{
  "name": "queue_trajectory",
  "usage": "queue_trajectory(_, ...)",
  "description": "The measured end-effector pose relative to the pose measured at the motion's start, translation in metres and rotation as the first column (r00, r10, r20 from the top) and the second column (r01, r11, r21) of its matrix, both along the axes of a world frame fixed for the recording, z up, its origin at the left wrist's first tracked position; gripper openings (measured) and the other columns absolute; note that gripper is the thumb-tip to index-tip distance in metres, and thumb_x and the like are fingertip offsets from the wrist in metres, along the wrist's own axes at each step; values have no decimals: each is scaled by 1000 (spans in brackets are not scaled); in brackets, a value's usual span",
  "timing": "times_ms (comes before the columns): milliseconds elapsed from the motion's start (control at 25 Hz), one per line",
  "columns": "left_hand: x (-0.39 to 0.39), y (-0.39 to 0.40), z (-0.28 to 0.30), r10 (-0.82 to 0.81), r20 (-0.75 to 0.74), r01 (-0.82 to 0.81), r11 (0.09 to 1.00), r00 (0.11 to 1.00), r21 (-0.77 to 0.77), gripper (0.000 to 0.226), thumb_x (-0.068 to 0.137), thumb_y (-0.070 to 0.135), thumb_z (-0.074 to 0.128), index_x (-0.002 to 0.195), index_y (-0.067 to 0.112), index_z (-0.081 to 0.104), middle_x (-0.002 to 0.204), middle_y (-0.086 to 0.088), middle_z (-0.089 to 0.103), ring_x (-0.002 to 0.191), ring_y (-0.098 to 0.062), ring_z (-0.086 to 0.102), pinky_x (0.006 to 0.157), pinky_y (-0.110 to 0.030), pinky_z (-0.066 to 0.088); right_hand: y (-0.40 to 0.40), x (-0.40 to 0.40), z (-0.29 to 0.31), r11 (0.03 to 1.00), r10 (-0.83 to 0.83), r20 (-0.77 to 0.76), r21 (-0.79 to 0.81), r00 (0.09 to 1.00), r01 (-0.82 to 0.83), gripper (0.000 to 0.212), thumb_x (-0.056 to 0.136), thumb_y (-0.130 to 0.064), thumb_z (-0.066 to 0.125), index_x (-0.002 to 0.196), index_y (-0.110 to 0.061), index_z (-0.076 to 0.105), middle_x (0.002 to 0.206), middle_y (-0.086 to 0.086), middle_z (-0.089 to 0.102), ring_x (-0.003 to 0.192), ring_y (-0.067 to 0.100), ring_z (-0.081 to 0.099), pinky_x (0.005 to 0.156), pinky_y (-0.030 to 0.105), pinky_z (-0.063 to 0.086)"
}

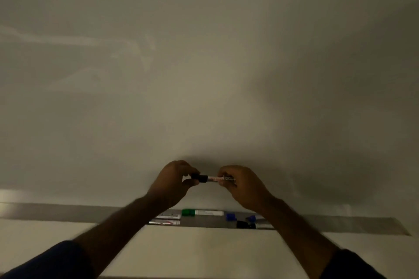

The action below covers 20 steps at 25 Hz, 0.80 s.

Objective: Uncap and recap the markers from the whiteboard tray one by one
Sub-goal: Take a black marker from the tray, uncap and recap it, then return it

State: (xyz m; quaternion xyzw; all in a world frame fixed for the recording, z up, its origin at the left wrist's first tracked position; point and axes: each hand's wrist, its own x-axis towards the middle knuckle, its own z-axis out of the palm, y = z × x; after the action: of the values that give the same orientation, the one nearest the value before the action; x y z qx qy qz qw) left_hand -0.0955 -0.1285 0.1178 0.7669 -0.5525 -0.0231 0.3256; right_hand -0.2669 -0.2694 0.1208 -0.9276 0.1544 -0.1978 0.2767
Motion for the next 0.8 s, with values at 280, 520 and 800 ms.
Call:
queue_trajectory(280, 1, 3, -77, 91, -47, -82, 981, 995, 178, 20, 82, 24, 68, 101, 27, 70, 100, 6, 68, 92, -11, 52, 79, -26, 41, 11, 13, -76, 957, -205, -212, -246, 956, 150, 17, 89, -35, 58, 101, -27, 68, 101, -2, 64, 102, 21, 48, 77, 34, 25)
queue_trajectory(520, 0, 8, -117, 101, -30, -89, 959, 994, 269, 19, 84, 24, 65, 102, 27, 70, 96, 5, 71, 80, -4, 47, 75, -20, 37, 21, 24, -125, 938, -276, -328, -297, 903, 179, 22, 92, -34, 51, 104, -28, 68, 103, -5, 64, 103, 24, 45, 81, 37, 28)
queue_trajectory(800, -1, 13, -155, 143, 33, -145, 927, 989, 345, 12, 86, 21, 61, 91, 29, 67, 91, 5, 68, 88, -11, 56, 91, -32, 44, 30, 36, -159, 947, -286, -399, -257, 871, 193, 20, 94, -29, 54, 105, -26, 70, 103, -4, 65, 103, 24, 46, 84, 38, 31)
